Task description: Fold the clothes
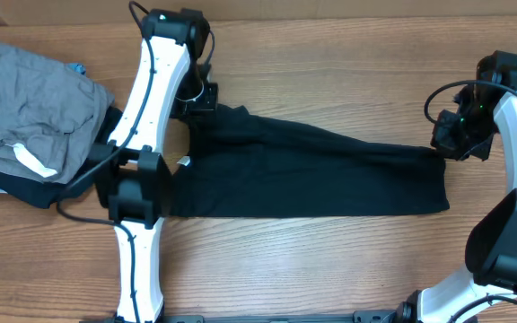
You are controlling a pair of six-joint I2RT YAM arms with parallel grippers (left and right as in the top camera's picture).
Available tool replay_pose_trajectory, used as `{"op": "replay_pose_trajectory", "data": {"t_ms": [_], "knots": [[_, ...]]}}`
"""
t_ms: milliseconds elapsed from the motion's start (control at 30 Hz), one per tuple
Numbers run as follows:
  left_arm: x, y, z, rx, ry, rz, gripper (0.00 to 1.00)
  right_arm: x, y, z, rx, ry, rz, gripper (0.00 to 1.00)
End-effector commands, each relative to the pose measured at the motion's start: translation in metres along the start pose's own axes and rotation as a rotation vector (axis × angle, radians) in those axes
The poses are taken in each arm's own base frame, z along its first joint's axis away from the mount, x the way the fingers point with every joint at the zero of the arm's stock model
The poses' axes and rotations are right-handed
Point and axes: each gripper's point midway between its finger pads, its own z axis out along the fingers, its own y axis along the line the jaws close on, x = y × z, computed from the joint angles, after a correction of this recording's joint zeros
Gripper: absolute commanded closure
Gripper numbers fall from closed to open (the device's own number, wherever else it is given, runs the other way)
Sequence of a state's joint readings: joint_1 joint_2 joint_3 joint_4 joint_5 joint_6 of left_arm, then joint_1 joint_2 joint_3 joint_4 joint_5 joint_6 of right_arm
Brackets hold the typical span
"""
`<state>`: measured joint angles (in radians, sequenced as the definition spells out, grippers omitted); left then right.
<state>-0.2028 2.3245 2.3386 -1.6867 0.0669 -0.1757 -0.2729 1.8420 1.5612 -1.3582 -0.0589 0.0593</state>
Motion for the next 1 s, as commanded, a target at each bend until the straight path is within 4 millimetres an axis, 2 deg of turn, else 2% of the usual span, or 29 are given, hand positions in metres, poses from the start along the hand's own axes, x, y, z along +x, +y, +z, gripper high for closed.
{"op": "replay_pose_trajectory", "data": {"t_ms": [0, 100, 233, 400, 467, 667, 867, 967], "knots": [[0.013, 0.010, -0.049, -0.006, -0.118, -0.042, 0.96, 0.007, -0.003, 0.009, 0.014, -0.003, 0.025, 0.96], [0.021, 0.011, -0.037, -0.011, -0.066, -0.045, 0.96, 0.007, -0.006, 0.018, 0.020, -0.005, 0.045, 0.96], [0.041, 0.018, 0.003, -0.039, 0.076, -0.049, 0.96, 0.007, -0.009, 0.027, 0.036, -0.010, 0.049, 0.96], [0.050, 0.020, 0.044, -0.048, 0.143, -0.052, 0.96, 0.008, -0.019, 0.026, 0.094, -0.014, 0.090, 0.96], [0.057, 0.023, 0.054, -0.055, 0.174, -0.054, 0.96, 0.013, -0.023, 0.026, 0.115, 0.005, 0.112, 0.96], [0.065, 0.029, 0.065, -0.082, 0.207, -0.054, 0.96, 0.021, -0.034, 0.040, 0.163, 0.019, 0.182, 0.96], [0.066, 0.030, 0.066, -0.092, 0.211, -0.057, 0.96, 0.029, -0.034, 0.048, 0.162, 0.040, 0.228, 0.96], [0.067, 0.030, 0.065, -0.093, 0.213, -0.060, 0.96, 0.032, -0.036, 0.060, 0.162, 0.040, 0.242, 0.96]]}}
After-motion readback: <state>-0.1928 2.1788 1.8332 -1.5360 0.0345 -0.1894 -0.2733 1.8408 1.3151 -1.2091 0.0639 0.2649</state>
